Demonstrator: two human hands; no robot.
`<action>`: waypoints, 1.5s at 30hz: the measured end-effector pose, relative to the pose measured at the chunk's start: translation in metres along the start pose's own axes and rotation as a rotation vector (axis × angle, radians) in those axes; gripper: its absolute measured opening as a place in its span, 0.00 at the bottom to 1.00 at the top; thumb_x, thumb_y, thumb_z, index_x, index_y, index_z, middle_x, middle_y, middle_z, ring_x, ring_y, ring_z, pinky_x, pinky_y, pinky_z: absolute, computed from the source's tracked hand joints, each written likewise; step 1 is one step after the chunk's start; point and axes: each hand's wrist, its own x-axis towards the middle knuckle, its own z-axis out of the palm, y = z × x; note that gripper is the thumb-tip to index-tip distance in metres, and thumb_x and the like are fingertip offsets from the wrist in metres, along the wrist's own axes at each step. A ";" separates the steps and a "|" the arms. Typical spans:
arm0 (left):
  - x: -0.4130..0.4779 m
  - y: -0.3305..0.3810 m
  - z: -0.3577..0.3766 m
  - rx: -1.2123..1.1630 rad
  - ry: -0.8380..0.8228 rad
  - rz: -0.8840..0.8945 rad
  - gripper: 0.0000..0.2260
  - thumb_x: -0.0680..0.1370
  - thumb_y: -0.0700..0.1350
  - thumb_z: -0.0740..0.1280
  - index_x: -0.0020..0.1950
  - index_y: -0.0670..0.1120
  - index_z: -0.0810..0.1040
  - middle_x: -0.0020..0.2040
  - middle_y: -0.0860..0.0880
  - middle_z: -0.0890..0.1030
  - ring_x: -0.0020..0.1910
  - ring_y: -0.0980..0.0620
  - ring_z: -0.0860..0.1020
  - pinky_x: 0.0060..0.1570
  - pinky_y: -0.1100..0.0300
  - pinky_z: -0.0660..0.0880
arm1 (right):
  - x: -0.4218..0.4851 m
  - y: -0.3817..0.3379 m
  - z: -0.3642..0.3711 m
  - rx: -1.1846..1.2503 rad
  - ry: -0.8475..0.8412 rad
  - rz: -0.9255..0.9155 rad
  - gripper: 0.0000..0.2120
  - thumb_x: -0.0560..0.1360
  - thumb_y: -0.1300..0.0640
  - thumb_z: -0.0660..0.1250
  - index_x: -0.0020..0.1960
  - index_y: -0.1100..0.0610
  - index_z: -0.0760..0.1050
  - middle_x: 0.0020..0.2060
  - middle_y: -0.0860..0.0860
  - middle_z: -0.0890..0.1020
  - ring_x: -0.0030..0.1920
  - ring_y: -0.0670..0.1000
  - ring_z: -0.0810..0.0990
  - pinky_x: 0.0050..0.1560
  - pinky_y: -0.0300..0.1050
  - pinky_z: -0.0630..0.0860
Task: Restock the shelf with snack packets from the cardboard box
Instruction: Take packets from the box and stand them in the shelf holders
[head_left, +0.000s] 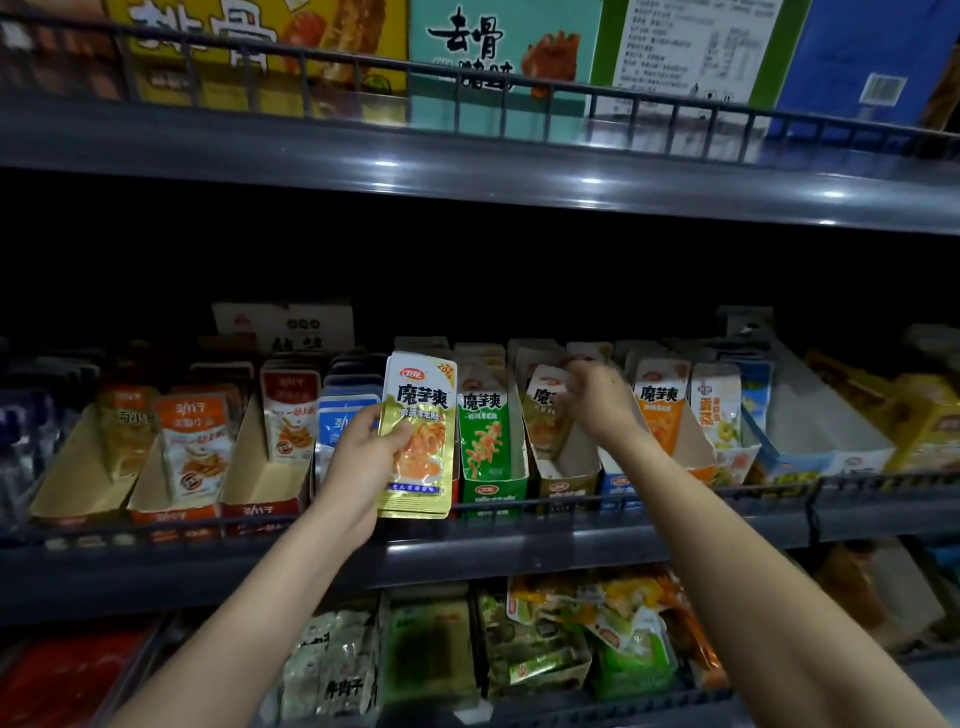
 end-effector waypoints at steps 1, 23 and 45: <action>0.001 -0.001 0.001 -0.006 -0.001 0.001 0.23 0.79 0.41 0.65 0.73 0.47 0.65 0.63 0.44 0.77 0.60 0.46 0.76 0.67 0.43 0.67 | 0.003 0.000 0.001 0.008 -0.001 -0.007 0.10 0.76 0.62 0.67 0.55 0.66 0.76 0.48 0.61 0.80 0.51 0.59 0.78 0.41 0.45 0.66; 0.004 -0.013 0.010 0.021 -0.025 0.048 0.22 0.79 0.41 0.64 0.72 0.48 0.65 0.65 0.47 0.74 0.61 0.46 0.75 0.67 0.43 0.66 | 0.020 0.024 0.037 -0.132 0.207 -0.004 0.19 0.72 0.46 0.71 0.54 0.60 0.76 0.50 0.57 0.80 0.57 0.58 0.74 0.61 0.51 0.63; -0.039 -0.002 0.038 0.293 -0.410 0.080 0.12 0.78 0.39 0.65 0.57 0.54 0.72 0.50 0.53 0.79 0.45 0.57 0.82 0.40 0.66 0.76 | -0.076 -0.025 -0.039 1.010 -0.374 0.141 0.15 0.70 0.69 0.71 0.53 0.59 0.74 0.46 0.55 0.84 0.45 0.52 0.84 0.42 0.45 0.81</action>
